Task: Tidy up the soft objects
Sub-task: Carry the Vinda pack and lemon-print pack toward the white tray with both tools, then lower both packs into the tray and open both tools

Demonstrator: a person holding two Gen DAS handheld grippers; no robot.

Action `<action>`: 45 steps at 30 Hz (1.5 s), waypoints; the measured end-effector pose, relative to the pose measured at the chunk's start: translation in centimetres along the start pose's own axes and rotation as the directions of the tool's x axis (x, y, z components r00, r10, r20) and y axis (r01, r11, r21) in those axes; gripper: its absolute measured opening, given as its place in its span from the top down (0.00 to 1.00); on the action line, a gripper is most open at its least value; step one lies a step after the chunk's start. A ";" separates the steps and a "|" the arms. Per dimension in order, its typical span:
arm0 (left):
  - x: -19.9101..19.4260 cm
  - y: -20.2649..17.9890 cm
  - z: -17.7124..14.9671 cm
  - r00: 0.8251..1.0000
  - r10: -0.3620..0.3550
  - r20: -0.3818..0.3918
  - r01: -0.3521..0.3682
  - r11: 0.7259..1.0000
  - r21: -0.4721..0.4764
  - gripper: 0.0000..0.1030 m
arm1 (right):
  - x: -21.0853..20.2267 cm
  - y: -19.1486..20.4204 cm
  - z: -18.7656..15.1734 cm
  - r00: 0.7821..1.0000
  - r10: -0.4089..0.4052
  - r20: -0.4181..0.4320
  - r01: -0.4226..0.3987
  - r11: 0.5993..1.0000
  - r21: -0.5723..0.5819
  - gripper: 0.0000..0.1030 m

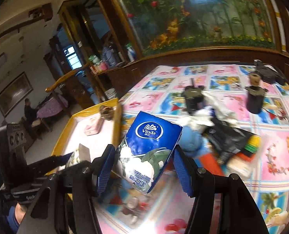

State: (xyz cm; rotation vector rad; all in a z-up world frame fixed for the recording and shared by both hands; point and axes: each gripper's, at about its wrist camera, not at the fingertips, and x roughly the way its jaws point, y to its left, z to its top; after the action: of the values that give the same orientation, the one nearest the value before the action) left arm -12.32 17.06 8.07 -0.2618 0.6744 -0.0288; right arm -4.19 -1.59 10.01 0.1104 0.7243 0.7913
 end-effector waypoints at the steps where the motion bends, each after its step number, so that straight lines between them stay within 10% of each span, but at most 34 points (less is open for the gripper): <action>1: -0.7 1.1 0.3 1.000 0.021 0.007 -0.021 1.000 -0.011 0.38 | 0.8 0.9 0.4 0.999 0.019 -0.027 -0.019 1.000 -0.011 0.37; 15: -0.4 15.3 4.4 0.963 0.240 -0.126 -0.255 0.959 -0.126 0.38 | 11.8 11.3 3.3 0.956 0.110 -0.273 -0.153 0.978 -0.141 0.37; 30: -2.6 15.4 1.8 0.974 0.200 -0.106 -0.216 0.962 -0.166 0.38 | 18.4 14.5 -1.2 0.881 0.078 -0.467 -0.204 0.952 -0.226 0.33; 45: -3.8 8.4 1.9 0.995 0.091 0.041 -0.086 0.991 -0.101 0.18 | 8.0 9.6 0.0 0.970 0.116 -0.212 -0.173 0.946 -0.275 0.27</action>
State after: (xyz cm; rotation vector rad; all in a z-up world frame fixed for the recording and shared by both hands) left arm -14.58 26.02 9.78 -0.3269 0.6424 0.0957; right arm -6.22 10.67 8.91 -0.1849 0.7809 1.0530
